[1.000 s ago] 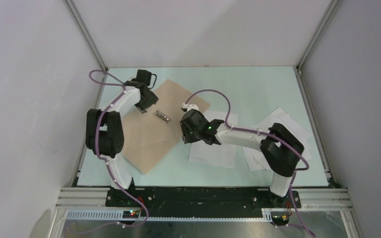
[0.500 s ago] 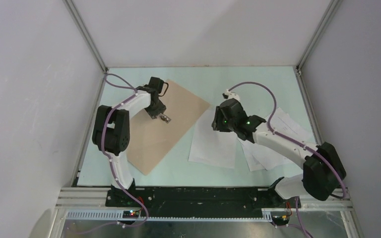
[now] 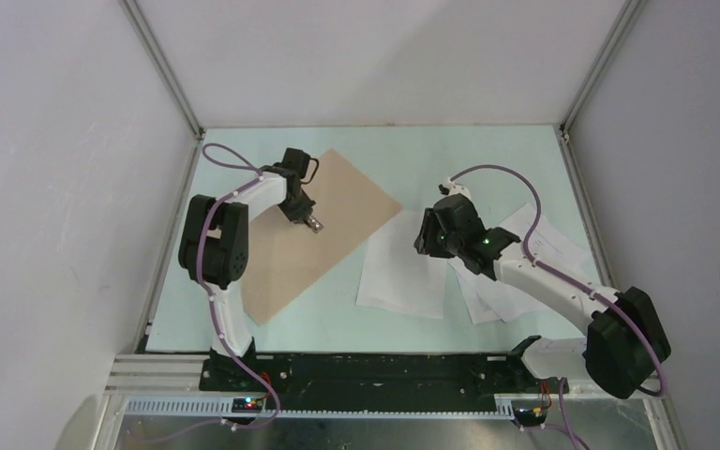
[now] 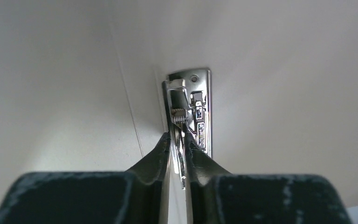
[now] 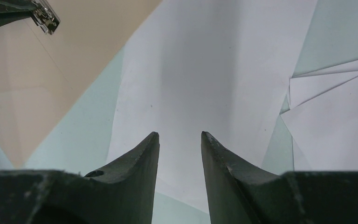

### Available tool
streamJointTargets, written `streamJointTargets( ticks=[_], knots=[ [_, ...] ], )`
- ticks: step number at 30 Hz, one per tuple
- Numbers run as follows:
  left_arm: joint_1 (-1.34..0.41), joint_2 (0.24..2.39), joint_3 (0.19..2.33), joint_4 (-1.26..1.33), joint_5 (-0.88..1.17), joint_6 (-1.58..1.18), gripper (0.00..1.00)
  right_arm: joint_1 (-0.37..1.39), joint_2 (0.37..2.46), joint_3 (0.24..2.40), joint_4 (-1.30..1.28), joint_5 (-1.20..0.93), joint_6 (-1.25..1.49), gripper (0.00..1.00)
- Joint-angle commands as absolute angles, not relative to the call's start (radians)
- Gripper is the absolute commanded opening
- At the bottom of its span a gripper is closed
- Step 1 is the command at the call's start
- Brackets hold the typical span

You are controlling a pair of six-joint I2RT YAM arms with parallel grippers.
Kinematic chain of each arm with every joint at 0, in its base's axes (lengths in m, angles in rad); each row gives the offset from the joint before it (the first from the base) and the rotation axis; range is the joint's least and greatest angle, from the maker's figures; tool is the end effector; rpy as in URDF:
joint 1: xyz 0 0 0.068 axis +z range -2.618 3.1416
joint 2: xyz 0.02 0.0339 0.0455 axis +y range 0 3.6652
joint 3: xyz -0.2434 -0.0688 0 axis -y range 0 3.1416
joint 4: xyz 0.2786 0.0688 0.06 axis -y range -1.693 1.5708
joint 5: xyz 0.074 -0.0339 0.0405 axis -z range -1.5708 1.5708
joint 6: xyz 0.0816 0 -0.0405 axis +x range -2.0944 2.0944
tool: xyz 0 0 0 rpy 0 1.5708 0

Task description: Put the files into the folder

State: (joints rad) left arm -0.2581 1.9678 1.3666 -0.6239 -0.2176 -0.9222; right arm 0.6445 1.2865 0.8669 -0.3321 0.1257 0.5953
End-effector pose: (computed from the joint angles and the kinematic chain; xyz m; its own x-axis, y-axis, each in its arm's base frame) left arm 0.4201 -0.0927 0.0853 -0.6918 -0.6222 -0.3666 -0.6171 0.7729 -0.1473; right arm 0.2810 0.1984 0.1826 -0.7452 0.1359 -0.6529 -0.1268 0.9323 0.3388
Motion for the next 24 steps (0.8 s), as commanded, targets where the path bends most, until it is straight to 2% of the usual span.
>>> streamJointTargets(
  ticks=[1,5,14,16,17,18,19,20,21,22,24],
  knots=[
    [-0.237,2.002,1.387,-0.589,-0.175,-0.81,0.08,0.619,1.224,0.841,-0.322,0.107,0.6,0.44],
    [-0.23,1.999,1.437,-0.59,-0.193,-0.601,0.0,0.599,1.198,0.823,-0.326,0.089,0.593,0.44],
    [-0.196,1.976,1.448,-0.6,-0.183,-0.431,0.01,0.597,1.186,0.754,-0.325,0.059,0.625,0.49],
    [-0.194,1.977,1.455,-0.607,-0.16,-0.403,0.09,0.598,1.177,0.733,-0.33,0.065,0.639,0.52],
    [-0.194,1.975,1.456,-0.609,-0.154,-0.399,0.23,0.597,1.17,0.726,-0.334,0.067,0.649,0.56],
    [-0.194,1.964,1.455,-0.609,-0.14,-0.397,0.33,0.597,1.168,0.713,-0.335,0.07,0.653,0.58],
    [-0.195,1.955,1.452,-0.609,-0.134,-0.399,0.5,0.598,1.163,0.706,-0.336,0.071,0.665,0.61],
    [-0.196,1.931,1.446,-0.609,-0.127,-0.401,0.6,0.598,1.161,0.693,-0.338,0.073,0.672,0.65],
    [-0.2,1.895,1.441,-0.608,-0.125,-0.403,0.75,0.598,1.157,0.687,-0.339,0.072,0.684,0.67],
    [-0.203,1.871,1.429,-0.608,-0.123,-0.403,0.84,0.598,1.154,0.67,-0.337,0.066,0.691,0.71],
    [-0.221,1.792,1.394,-0.608,-0.114,-0.423,0.88,0.601,1.143,0.638,-0.319,0.056,0.711,0.75]
  ],
)
